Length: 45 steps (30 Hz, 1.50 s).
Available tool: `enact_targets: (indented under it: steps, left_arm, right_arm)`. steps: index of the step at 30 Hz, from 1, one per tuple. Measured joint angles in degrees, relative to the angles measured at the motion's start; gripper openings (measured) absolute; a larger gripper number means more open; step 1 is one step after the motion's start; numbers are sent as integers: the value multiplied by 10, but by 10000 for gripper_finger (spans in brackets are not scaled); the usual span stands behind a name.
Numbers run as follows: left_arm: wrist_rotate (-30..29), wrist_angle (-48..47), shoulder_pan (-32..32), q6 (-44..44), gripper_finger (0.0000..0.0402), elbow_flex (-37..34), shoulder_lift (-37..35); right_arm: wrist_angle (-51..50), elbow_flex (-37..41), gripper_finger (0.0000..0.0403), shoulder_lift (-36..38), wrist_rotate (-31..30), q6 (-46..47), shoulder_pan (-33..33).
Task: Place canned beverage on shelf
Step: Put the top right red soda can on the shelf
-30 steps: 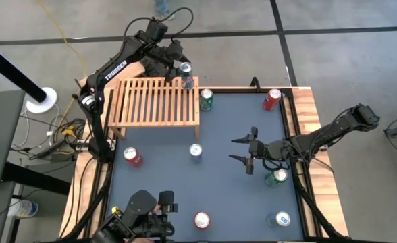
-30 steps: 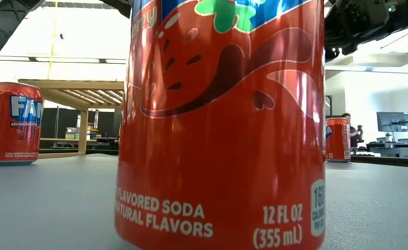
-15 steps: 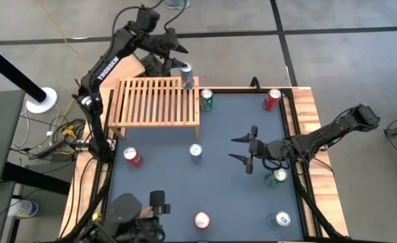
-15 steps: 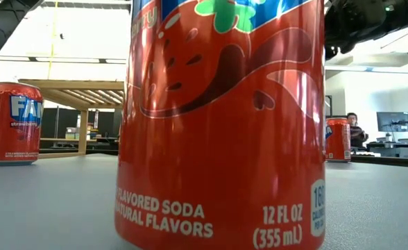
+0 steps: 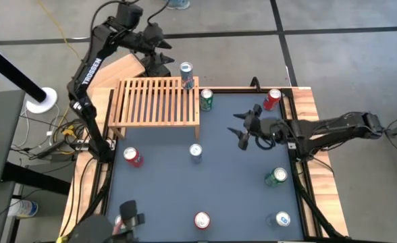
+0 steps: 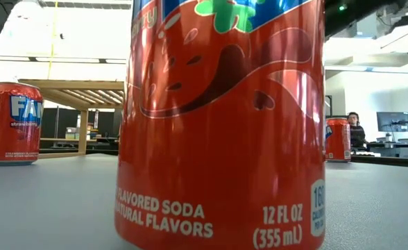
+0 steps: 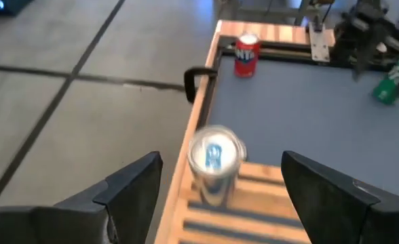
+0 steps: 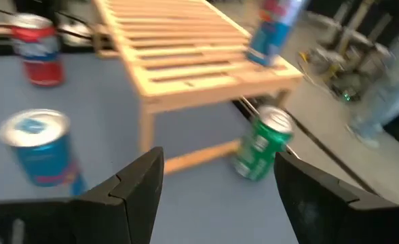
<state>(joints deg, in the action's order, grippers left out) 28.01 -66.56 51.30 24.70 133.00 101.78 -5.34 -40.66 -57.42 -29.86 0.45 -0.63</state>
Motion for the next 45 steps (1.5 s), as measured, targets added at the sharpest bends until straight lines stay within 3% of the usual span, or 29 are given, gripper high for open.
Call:
enact_targets:
  steps: [11,14,18,24,28,33,38,45]
  left_arm:
    - [12,-135,-26,-20,293,-3,-92]
    - [12,-129,-51,-31,293,-39,-135]
    - [-10,-72,-89,-60,293,-154,-215]
    - [-120,85,-164,-137,293,-421,-378]
    - [-127,248,-213,-194,293,-598,-484]
    - [-122,452,-265,-246,293,-783,-566]
    - [-123,543,-290,-260,293,-884,-599]
    - [-168,577,-314,-256,293,-936,-603]
  right_arm:
    - [-154,-51,276,0,-1,101,112]
    - [-190,-51,276,0,-1,138,140]
    - [-232,-51,276,0,-1,171,177]
    - [-320,-90,276,-1,0,230,253]
    - [-427,-150,276,-22,13,267,316]
    - [-517,-210,276,-79,26,267,393]
    - [-555,-246,276,-141,31,267,442]
    - [-564,-261,276,-213,31,256,500]
